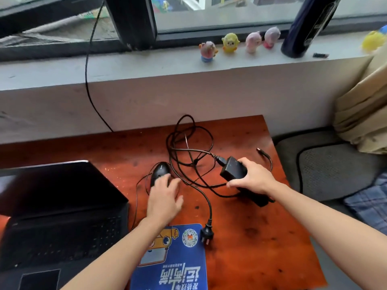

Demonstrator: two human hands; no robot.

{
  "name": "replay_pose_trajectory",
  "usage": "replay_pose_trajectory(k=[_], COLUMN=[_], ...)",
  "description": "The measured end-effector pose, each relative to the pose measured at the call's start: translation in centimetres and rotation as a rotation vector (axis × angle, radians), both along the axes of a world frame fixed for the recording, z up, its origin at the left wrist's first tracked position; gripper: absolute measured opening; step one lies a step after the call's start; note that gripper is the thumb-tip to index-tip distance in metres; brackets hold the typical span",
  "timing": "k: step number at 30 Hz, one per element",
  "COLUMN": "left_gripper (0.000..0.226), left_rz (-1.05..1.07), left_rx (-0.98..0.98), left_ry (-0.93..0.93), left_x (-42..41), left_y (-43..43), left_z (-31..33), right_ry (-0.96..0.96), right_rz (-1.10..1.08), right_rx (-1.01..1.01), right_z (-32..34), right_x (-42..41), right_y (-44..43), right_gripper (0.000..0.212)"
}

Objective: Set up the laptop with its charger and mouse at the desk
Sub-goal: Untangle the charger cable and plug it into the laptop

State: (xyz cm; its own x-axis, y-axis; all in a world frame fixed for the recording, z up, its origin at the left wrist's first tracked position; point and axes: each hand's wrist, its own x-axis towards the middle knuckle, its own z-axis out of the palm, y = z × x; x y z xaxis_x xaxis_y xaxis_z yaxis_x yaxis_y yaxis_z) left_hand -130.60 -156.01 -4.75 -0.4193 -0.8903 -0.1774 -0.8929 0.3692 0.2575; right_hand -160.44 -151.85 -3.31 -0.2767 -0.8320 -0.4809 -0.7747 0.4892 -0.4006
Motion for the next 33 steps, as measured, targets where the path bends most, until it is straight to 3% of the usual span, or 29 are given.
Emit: replay_pose_trajectory(k=[5,9,14,19,21,24,29,33], left_gripper=[0.066,0.053,0.047,0.051,0.074,0.104,0.071,0.047], left_rz=[-0.176,-0.231,-0.203,0.192,0.373,0.585,0.558,0.634], left_rx=[0.307,0.284,0.318,-0.123,-0.060,0.254,0.300,0.480], left_ry=[-0.210,-0.273,-0.184,-0.050,-0.088,-0.017,0.026,0.268], left_x=[-3.1,-2.9,-1.3,0.2,1.3,1.7,1.2,2.1], left_y=[1.8,2.7,3.6,-0.2,-2.9,-5.4,-5.0,-3.7], left_z=[-2.6,-3.9,-4.0,-1.7,-1.2,-1.9,-3.8,-3.4], right_ry=[0.141,0.261,0.377,0.302,0.286,0.300,0.229,0.170], right_rz=[-0.083,-0.115,-0.080,-0.016,-0.015,0.012,0.059,0.064], right_rx=[0.060,0.148,0.148,0.155,0.068,-0.087,-0.142,-0.224], right_z=[-0.7,-2.4,-4.4,-4.1,-3.8,-3.5,-2.8,-1.6], right_x=[-1.7,-3.1,-2.4,-2.1,-1.5,0.1,3.3,6.4], right_y=[0.4,0.8,0.6,0.3,0.8,1.9,3.1,3.1], right_gripper=[0.107,0.109,0.104,0.113,0.106,0.091,0.077,0.065])
